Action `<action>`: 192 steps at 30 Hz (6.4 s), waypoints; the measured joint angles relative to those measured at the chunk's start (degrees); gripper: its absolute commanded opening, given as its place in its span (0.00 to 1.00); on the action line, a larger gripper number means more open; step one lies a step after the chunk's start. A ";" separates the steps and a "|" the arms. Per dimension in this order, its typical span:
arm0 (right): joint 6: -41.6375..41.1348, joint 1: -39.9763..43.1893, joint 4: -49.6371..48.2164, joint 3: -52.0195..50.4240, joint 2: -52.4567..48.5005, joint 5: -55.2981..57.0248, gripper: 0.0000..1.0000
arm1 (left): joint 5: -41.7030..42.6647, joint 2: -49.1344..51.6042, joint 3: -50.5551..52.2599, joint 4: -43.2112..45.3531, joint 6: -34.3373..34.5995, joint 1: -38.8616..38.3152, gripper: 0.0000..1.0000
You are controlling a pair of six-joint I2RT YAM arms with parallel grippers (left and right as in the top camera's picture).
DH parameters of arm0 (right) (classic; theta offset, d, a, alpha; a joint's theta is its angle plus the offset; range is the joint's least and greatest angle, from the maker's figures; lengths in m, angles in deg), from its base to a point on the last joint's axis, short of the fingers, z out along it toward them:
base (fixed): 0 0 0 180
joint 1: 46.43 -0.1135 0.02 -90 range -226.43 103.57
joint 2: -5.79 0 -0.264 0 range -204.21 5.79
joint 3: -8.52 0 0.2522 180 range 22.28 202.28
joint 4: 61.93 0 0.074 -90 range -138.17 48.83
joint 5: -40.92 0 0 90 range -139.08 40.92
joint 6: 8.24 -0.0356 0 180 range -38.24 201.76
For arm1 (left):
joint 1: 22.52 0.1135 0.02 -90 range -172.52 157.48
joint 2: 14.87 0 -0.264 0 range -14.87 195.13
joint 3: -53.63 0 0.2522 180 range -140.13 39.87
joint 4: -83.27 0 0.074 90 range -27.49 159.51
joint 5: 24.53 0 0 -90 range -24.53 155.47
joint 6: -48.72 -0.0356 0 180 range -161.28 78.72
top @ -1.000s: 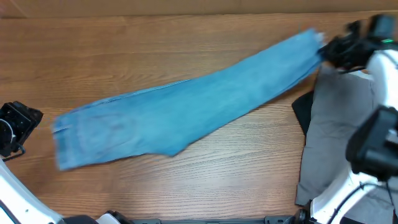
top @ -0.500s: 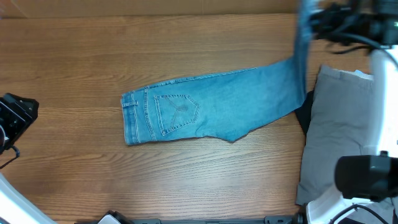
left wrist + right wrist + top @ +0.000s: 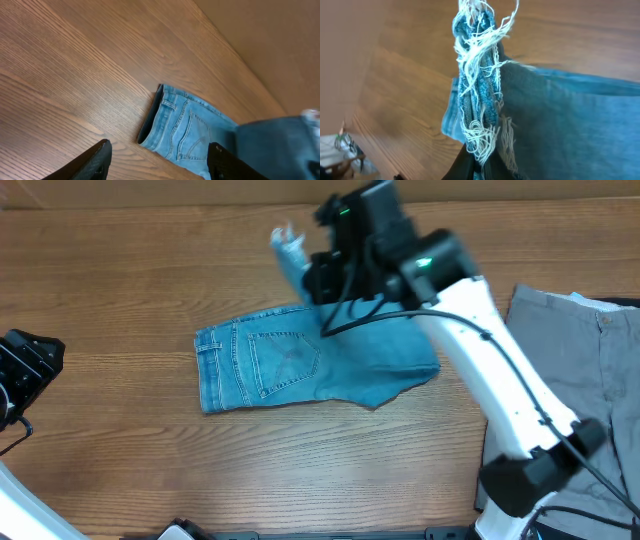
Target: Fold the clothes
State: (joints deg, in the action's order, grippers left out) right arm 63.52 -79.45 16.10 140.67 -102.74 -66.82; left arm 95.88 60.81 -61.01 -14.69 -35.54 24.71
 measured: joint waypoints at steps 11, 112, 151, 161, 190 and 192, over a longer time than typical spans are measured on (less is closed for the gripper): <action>-3.80 -7.41 -4.66 -0.07 -12.83 2.19 0.04 | 0.04 0.02 0.00 -0.02 0.00 0.00 0.64; -3.13 12.00 15.91 0.35 13.11 6.14 0.62 | -26.23 41.83 -22.47 -12.57 -2.64 -24.59 0.04; -3.13 12.00 17.46 0.35 13.11 7.28 0.63 | -23.43 34.36 -25.90 1.40 -15.41 -24.74 0.04; -3.13 12.00 18.01 0.35 13.11 7.26 0.63 | -33.22 34.49 -25.64 -3.58 -7.34 -24.72 0.04; -1.95 8.96 -11.17 -9.77 2.27 2.89 0.62 | -28.04 34.67 -25.03 -4.31 -4.63 -24.26 0.04; -1.75 8.92 -16.96 -12.35 -1.40 0.39 0.62 | -28.04 34.67 -25.03 -4.31 -4.63 -24.26 0.04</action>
State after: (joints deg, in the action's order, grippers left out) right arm 61.77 -70.53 -0.86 128.32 -104.14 -66.42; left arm 67.84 95.48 -86.03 -19.00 -40.17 0.44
